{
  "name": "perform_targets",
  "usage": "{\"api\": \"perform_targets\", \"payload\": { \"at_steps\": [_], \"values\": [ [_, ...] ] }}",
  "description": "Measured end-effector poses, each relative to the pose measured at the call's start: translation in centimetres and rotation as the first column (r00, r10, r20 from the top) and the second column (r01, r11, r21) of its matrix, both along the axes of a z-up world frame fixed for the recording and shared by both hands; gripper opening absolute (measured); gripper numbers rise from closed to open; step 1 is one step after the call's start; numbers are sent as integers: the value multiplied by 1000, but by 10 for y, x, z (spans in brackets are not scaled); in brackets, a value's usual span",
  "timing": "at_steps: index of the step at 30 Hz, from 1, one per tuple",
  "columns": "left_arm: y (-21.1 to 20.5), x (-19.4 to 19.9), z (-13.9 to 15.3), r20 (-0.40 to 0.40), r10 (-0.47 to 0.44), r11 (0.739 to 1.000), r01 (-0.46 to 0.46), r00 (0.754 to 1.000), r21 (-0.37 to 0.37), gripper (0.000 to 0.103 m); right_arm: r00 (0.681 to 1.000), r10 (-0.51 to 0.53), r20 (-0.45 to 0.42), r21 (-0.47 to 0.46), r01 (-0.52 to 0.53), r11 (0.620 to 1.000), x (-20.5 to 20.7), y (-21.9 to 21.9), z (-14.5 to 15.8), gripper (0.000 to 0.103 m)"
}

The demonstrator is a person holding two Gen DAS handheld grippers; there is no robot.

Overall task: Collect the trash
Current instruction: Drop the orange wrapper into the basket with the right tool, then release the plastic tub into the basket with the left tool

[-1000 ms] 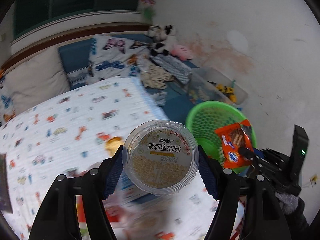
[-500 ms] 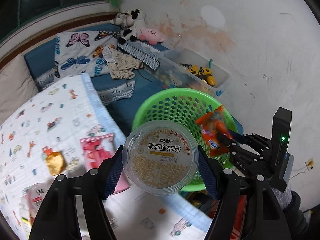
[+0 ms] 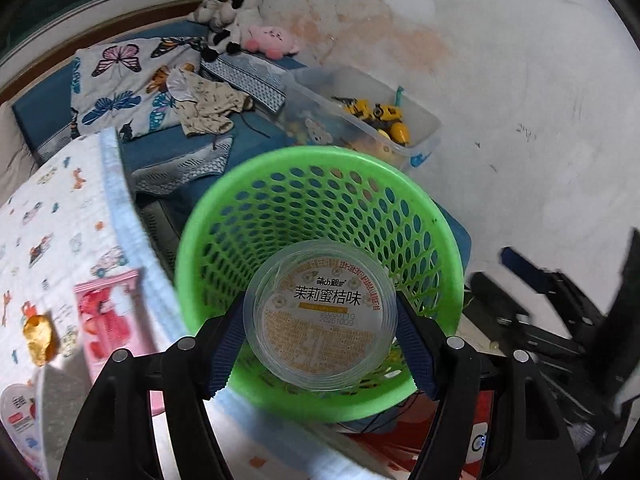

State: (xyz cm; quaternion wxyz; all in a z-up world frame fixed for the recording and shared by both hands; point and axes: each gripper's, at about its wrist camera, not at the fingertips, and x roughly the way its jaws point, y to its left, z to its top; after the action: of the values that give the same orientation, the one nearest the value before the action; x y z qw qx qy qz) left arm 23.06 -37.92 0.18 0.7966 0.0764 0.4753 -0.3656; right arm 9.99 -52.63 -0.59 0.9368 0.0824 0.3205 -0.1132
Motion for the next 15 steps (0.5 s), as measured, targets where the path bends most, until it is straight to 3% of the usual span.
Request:
{"api": "perform_targets", "payload": {
  "at_steps": [3,6,7,11,15],
  "values": [
    [-14,0,-7,-25,-22,1000,22,999,6,68,999,-23,32,9,23,1000,-15,-8,6,69],
    [-29,-3,-13,-35,-45,999,45,998,10,70,998,-41,47,23,40,999,-26,-13,7,70],
    [-33,-4,-16,-43,-50,999,51,998,12,77,998,-44,52,30,42,999,-29,-14,7,70],
    [-42,-9,-18,-27,-72,997,72,997,19,84,996,-58,61,42,55,998,-35,-19,7,70],
    [-38,-12,-16,-25,-67,998,68,997,10,84,996,-62,64,58,59,997,-40,-20,6,70]
  ]
}}
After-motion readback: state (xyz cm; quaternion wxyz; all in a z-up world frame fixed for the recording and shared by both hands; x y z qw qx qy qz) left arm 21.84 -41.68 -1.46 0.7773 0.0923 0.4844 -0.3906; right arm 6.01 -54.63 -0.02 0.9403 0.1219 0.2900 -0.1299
